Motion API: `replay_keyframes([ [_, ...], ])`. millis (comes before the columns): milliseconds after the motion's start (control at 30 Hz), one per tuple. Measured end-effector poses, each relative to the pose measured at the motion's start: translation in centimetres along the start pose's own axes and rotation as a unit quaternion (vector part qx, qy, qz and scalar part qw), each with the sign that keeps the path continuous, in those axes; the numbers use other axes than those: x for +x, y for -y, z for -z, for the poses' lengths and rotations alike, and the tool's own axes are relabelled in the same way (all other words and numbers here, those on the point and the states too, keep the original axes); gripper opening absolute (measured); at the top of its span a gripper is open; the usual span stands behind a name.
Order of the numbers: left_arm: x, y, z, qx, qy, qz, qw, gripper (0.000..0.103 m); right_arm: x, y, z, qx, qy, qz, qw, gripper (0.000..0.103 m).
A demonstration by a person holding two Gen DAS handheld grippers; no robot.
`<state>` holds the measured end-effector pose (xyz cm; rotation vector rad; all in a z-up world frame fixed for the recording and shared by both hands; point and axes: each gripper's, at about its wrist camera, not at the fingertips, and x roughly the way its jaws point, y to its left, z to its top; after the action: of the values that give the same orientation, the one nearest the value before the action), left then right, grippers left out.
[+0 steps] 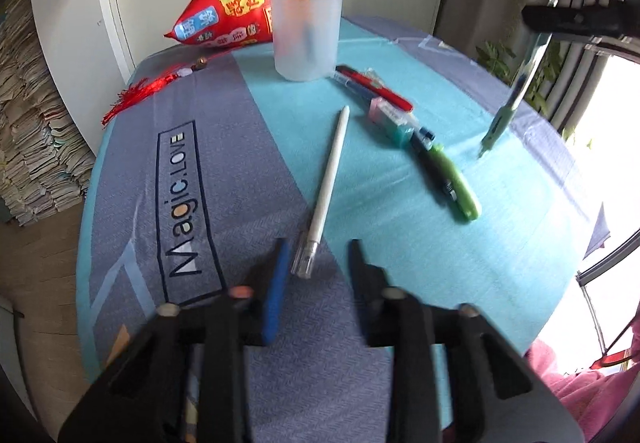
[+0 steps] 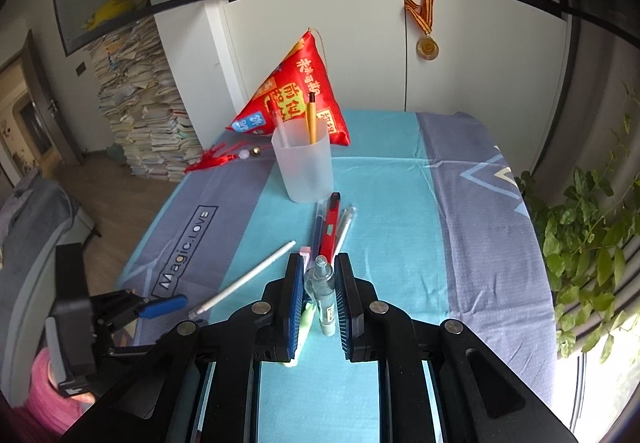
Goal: Organize stationery
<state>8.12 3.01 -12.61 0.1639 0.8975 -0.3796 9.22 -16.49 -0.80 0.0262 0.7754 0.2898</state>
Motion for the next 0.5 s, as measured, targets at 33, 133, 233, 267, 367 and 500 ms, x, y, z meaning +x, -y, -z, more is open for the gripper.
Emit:
replay_keyframes([
  [33, 0.1, 0.1, 0.2, 0.002, 0.004, 0.000, 1.0000, 0.009, -0.1, 0.0, 0.0, 0.000, 0.000, 0.000, 1.000, 0.017],
  [133, -0.2, 0.1, 0.4, 0.000, 0.006, 0.009, 0.9999, 0.008, -0.3, 0.0, 0.1, 0.002, 0.001, 0.000, 1.000, 0.017],
  [233, -1.4, 0.2, 0.1, -0.007, 0.024, 0.010, 0.9996, 0.008, -0.4, 0.0, 0.1, 0.002, 0.003, 0.001, 1.000, 0.017],
  [267, -2.1, 0.2, -0.2, -0.008, 0.034, 0.009, 0.9993, 0.008, -0.5, 0.0, 0.1, 0.002, 0.004, 0.000, 1.000, 0.017],
  [367, -4.6, 0.2, -1.6, -0.005, 0.073, 0.004, 0.9973, 0.005, -0.9, -0.1, -0.2, 0.004, 0.010, -0.001, 1.000, 0.017],
  [500, -7.3, 0.3, -3.6, 0.001, 0.119, -0.005, 0.9929, 0.005, -1.4, -0.4, -0.7, 0.002, 0.019, -0.002, 1.000, 0.017],
])
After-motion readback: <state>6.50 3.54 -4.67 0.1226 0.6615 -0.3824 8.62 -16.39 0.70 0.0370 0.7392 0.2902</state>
